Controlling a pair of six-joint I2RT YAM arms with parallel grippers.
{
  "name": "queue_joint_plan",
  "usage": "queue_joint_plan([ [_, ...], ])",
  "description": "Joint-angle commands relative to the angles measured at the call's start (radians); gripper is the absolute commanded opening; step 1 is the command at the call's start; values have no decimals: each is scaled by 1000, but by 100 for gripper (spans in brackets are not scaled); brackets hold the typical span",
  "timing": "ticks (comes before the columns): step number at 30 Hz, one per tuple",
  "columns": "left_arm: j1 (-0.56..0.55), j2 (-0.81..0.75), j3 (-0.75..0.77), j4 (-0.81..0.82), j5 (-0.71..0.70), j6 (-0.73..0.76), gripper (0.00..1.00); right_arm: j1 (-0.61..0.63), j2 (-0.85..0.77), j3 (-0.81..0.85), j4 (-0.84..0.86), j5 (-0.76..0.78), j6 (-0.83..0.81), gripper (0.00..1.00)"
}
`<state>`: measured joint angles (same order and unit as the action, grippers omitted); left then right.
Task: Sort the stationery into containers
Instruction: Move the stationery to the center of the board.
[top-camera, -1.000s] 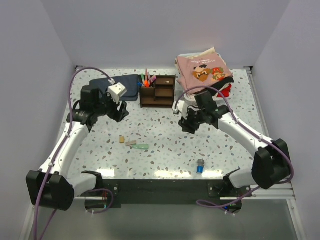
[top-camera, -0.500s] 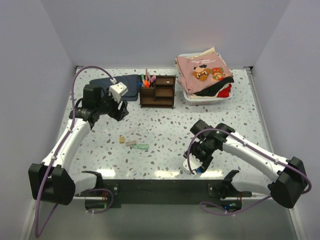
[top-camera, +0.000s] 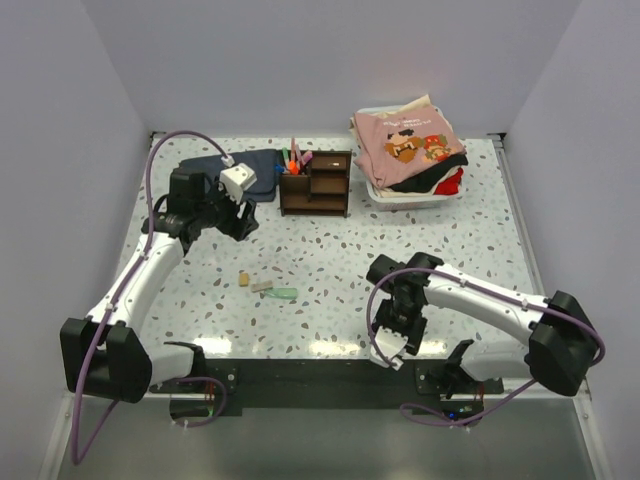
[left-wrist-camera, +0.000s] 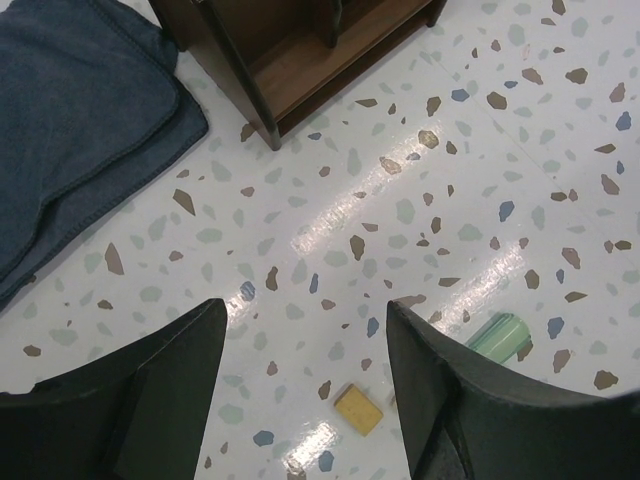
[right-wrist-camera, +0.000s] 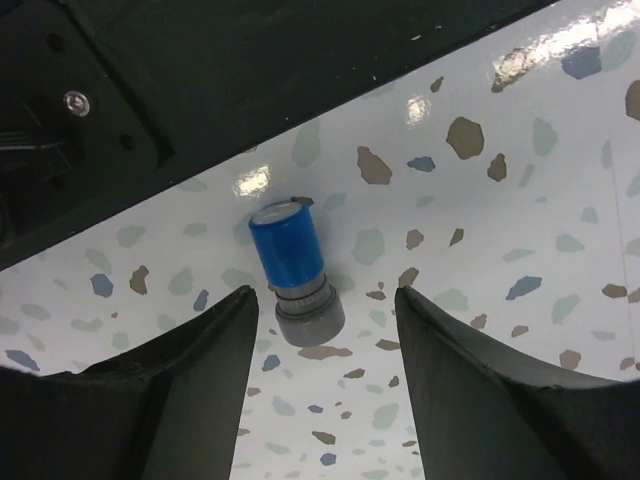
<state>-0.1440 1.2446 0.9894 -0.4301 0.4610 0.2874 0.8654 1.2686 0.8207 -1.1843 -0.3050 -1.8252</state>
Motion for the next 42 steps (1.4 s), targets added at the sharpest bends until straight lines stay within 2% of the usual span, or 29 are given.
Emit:
queue_joint_plan([
  [1,9,-23,29,42,-12,-16,70,9,32,0,-52,0,-59,59],
  [12,29,-17,40,36,-15,-19,70,9,78,-8,-44,-51,-88,57],
  [23,37,3,42,45,5,-34,70,11,90,-87,81,21,-63,53],
  [35,46,-11,11,56,18,-59,70,21,123,-137,228,18,-16,51],
  [38,50,-19,-3,56,18,-59,69,29,140,-132,238,20,-6,42],
  [41,55,-25,-15,57,18,-59,70,30,164,-91,244,21,39,23],
  [42,55,-28,-23,59,19,-59,70,30,172,-65,249,24,70,11],
])
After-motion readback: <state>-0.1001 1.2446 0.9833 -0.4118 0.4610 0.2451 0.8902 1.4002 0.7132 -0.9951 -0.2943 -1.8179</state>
